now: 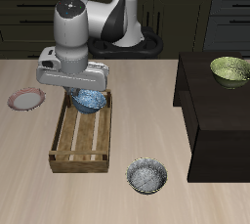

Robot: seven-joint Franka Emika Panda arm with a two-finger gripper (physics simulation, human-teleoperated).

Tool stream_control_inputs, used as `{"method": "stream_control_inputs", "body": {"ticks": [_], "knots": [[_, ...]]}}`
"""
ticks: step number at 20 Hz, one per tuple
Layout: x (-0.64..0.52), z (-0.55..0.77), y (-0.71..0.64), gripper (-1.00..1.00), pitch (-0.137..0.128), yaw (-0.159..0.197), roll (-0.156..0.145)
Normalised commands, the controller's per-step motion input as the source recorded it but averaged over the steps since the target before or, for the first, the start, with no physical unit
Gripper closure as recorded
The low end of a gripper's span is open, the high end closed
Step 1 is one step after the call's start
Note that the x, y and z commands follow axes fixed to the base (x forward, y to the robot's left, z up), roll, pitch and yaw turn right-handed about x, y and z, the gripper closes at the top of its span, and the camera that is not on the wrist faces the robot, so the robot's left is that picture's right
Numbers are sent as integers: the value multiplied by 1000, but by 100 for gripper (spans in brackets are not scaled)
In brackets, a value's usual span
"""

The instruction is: Place the blue bowl and the green bowl in the wooden tray

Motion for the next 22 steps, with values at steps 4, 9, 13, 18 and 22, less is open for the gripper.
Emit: {"method": "stream_control_inputs", "body": {"ticks": [4,9,13,18,22], "knots": [[-82,-375,-48,100,59,35,-19],[39,-145,40,-100,38,23,-15],[-88,-22,98,-100,-4,3,45],[-102,137,215,-100,-27,24,49],[-93,249,251,-100,-26,14,34]]}}
